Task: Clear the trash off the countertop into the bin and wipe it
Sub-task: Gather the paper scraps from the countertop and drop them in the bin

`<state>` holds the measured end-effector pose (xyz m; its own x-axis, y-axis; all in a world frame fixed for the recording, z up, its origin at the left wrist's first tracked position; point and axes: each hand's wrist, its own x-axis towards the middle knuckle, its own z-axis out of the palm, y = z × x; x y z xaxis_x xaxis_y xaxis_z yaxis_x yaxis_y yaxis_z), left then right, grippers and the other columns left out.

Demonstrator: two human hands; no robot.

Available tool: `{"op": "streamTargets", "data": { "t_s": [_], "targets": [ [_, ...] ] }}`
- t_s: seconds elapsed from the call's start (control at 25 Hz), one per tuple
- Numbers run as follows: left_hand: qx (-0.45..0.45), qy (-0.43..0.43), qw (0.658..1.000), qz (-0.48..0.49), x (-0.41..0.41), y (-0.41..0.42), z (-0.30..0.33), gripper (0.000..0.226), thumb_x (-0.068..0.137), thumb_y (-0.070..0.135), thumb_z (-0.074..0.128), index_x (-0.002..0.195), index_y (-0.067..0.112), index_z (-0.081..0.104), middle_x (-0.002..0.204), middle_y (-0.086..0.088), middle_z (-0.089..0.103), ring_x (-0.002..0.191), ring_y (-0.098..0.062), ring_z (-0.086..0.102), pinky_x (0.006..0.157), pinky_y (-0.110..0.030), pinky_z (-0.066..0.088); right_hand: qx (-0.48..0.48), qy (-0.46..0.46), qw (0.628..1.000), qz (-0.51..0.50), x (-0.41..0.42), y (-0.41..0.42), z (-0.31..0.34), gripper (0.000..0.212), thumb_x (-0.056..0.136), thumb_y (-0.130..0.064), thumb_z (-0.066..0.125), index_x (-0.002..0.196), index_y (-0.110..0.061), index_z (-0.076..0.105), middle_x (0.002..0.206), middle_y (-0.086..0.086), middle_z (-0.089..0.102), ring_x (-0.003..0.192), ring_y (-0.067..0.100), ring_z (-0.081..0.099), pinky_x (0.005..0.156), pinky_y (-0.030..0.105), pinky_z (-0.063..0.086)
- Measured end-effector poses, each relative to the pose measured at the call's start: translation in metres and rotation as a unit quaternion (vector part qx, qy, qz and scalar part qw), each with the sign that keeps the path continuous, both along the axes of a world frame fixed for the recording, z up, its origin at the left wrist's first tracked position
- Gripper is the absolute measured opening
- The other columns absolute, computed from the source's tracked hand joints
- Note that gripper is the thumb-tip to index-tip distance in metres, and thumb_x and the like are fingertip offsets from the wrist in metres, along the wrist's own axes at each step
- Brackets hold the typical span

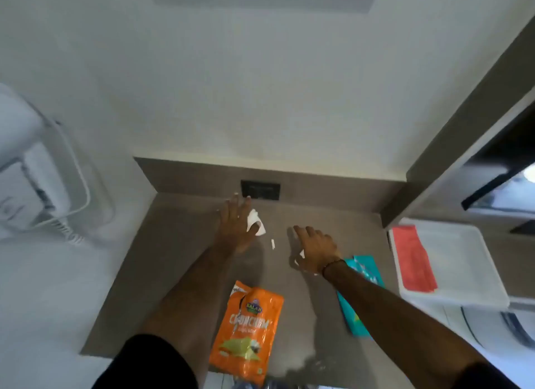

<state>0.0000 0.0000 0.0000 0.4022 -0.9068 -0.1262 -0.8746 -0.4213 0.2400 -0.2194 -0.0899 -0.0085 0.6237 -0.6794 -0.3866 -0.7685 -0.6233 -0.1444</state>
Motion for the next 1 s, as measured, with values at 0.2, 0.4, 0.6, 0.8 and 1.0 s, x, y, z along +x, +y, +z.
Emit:
{"op": "streamTargets", "data": {
  "t_s": [0.2, 0.4, 0.6, 0.8, 1.0],
  "targets": [
    [0.102, 0.01, 0.994, -0.036, 0.003, -0.039, -0.049, 0.049, 0.102, 0.025, 0.053, 0.151, 0.023, 0.044, 0.164, -0.014, 0.03, 0.144, -0.037, 0.039, 0.115, -0.048, 0.04, 0.028, 0.019, 0.996, -0.088, -0.003, 0.019, -0.04, 0.051, 0.089, -0.03, 0.061, 0.139, -0.019, 0.052, 0.148, 0.01, 0.045, 0.132, 0.035, 0.045, 0.104, 0.044, 0.048],
    [0.086, 0.034, 0.995, -0.046, 0.012, -0.043, -0.06, 0.033, 0.097, 0.013, 0.065, 0.13, 0.009, 0.064, 0.138, -0.018, 0.054, 0.128, -0.035, 0.055, 0.103, -0.044, 0.053, 0.044, -0.073, 0.976, -0.2, 0.0, 0.02, -0.041, 0.023, 0.09, -0.017, 0.06, 0.109, -0.013, 0.073, 0.115, 0.014, 0.064, 0.106, 0.035, 0.064, 0.088, 0.038, 0.053],
    [-0.023, 0.228, 0.973, -0.003, 0.01, -0.015, -0.044, 0.016, 0.082, 0.004, 0.08, 0.097, 0.0, 0.081, 0.11, -0.02, 0.077, 0.096, -0.032, 0.073, 0.08, -0.031, 0.057, 0.083, -0.205, 0.91, -0.35, -0.008, 0.03, -0.023, 0.013, 0.08, -0.018, 0.071, 0.093, -0.021, 0.073, 0.091, 0.003, 0.078, 0.088, 0.025, 0.072, 0.071, 0.029, 0.055],
    [-0.082, 0.395, 0.915, -0.005, -0.066, 0.052, -0.022, 0.024, 0.067, 0.004, 0.081, 0.091, 0.003, 0.081, 0.078, -0.005, 0.075, 0.056, 0.009, 0.061, 0.063, -0.018, 0.05, 0.246, -0.386, 0.793, -0.402, -0.028, 0.074, -0.006, 0.018, 0.074, -0.016, 0.087, 0.071, -0.021, 0.07, 0.059, -0.007, 0.072, 0.054, 0.007, 0.067, 0.053, 0.022, 0.056],
    [-0.116, 0.368, 0.922, 0.016, -0.155, 0.124, -0.018, 0.017, 0.075, -0.004, 0.081, 0.089, 0.005, 0.079, 0.08, -0.007, 0.078, 0.053, 0.004, 0.061, 0.062, -0.014, 0.05, 0.326, -0.406, 0.781, -0.344, -0.098, 0.137, 0.0, 0.018, 0.083, 0.004, 0.074, 0.101, 0.006, 0.076, 0.072, -0.003, 0.077, 0.059, -0.001, 0.067, 0.059, 0.013, 0.056]
  ]
}}
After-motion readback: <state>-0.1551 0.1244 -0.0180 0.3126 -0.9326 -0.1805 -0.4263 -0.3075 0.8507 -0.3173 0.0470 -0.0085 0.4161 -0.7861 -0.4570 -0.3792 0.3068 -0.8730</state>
